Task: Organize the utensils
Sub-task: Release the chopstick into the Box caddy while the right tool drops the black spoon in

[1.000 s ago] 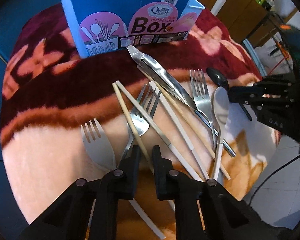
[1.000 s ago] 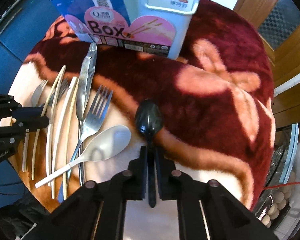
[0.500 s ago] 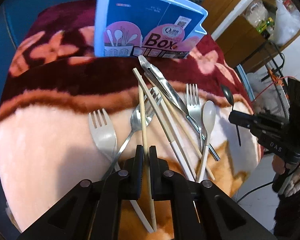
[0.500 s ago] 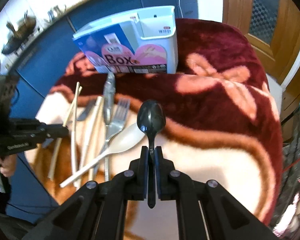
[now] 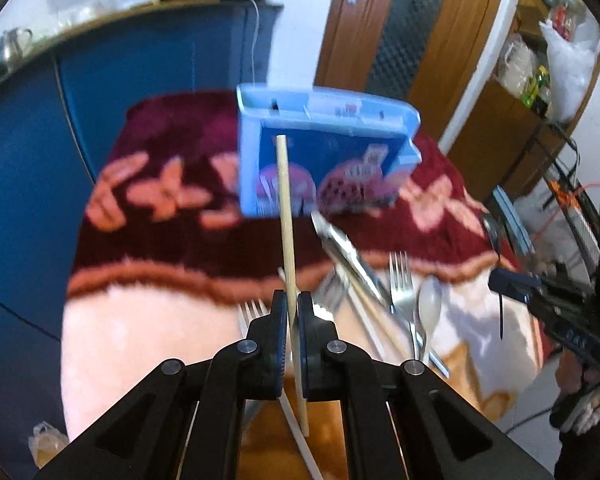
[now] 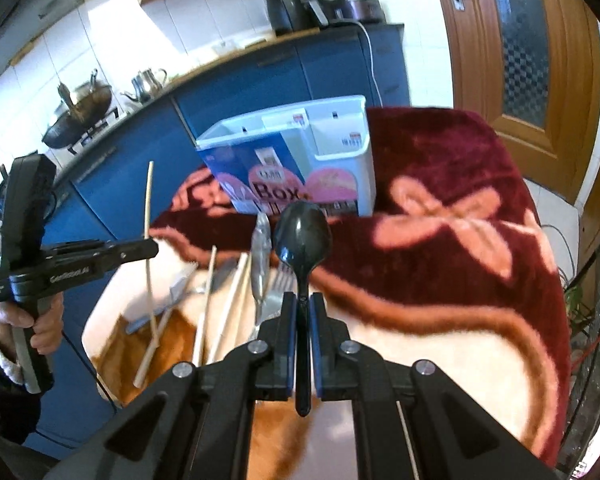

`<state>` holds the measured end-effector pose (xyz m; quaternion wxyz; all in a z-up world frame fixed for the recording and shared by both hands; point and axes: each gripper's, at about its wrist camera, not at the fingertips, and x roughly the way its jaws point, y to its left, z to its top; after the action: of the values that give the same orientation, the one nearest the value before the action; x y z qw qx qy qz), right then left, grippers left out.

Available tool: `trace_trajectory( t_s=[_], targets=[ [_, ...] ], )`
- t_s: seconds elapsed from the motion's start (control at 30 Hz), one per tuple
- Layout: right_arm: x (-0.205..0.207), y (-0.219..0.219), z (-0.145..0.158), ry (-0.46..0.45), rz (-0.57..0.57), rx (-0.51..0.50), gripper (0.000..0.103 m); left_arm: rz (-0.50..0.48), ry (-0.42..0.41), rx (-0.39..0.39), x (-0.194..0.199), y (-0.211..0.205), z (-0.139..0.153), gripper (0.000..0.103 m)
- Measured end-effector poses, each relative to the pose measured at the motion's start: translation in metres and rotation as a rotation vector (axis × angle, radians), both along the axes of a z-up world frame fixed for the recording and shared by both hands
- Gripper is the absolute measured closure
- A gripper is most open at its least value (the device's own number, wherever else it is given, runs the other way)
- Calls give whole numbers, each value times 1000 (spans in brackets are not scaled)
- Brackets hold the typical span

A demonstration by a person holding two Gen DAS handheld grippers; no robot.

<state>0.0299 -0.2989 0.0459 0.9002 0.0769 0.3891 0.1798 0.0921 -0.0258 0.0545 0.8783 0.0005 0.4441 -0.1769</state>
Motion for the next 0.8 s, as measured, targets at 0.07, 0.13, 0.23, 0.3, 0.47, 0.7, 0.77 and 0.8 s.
trace_trajectory(
  t_s=[0.07, 0.13, 0.23, 0.3, 0.47, 0.7, 0.77, 0.8],
  targets=[
    [0, 1, 4, -35, -6, 10, 95, 18, -36, -28, 5, 2, 8, 99],
    [0, 3, 11, -86, -11, 15, 95, 31, -71, -41, 10, 2, 17, 99],
    [2, 5, 20, -142, -12, 28, 95, 50, -164, -52, 16, 1, 35, 99],
    [3, 6, 26, -180, -15, 33, 95, 61, -202, -68, 20, 2, 45, 99],
    [10, 5, 32, -233, -20, 77, 95, 94, -296, -124, 36, 8, 76, 99],
    [25, 1, 26, -245, -32, 86, 95, 136, -397, -193, 63, 14, 118, 99],
    [30, -1, 22, -242, -38, 90, 95, 147, -438, -188, 68, 12, 126, 99],
    [32, -3, 21, -240, -42, 89, 95, 151, -455, -186, 72, 11, 128, 99]
  ],
)
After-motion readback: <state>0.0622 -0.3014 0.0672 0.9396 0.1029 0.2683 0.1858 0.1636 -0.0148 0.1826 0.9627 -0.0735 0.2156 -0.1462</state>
